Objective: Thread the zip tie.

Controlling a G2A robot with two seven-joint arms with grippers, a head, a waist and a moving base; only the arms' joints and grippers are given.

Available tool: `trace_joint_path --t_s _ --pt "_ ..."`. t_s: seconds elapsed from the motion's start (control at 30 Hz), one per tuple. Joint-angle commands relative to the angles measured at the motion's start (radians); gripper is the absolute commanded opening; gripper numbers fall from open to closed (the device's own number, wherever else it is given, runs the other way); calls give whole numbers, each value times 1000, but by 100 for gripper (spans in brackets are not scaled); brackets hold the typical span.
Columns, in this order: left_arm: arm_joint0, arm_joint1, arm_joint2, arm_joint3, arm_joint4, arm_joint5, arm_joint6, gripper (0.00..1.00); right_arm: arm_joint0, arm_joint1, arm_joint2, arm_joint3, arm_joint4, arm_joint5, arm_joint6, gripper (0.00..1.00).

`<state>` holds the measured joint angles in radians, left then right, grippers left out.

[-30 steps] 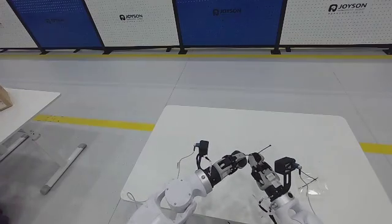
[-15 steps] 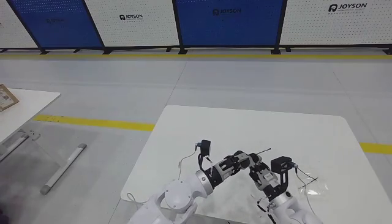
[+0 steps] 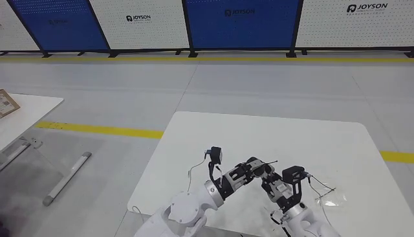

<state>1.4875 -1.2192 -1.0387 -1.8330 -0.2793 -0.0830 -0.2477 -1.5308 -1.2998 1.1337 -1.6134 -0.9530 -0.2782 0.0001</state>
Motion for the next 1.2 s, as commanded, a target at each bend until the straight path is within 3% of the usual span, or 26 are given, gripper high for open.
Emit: trace_joint_path --t_s 0.0,0.7,0.73,0.77,0.9,1.0,1.17 --pt "4 1 -3 -8 0 -4 -1 0 0 0 -2 2 -4 2 -3 0" --pt "39 8 -12 -46 21 -23 8 0 1 0 -12 18 -4 0 -20 0" --pt "38 7 -13 -43 23 -15 16 0 1 0 -11 18 4 -5 -20 40" --pt "33 7 -13 -35 23 0 25 0 0 0 -7 16 18 -7 -25 100" --pt "14 3 -19 -1 3 22 63 0 -20 3 21 -1 60 -18 -64 100" --pt "6 1 -34 23 -28 20 80 0 -53 9 67 -14 121 -62 -105 100" --pt "3 3 -68 68 -64 26 93 0 -101 23 127 -55 210 -62 -157 100"
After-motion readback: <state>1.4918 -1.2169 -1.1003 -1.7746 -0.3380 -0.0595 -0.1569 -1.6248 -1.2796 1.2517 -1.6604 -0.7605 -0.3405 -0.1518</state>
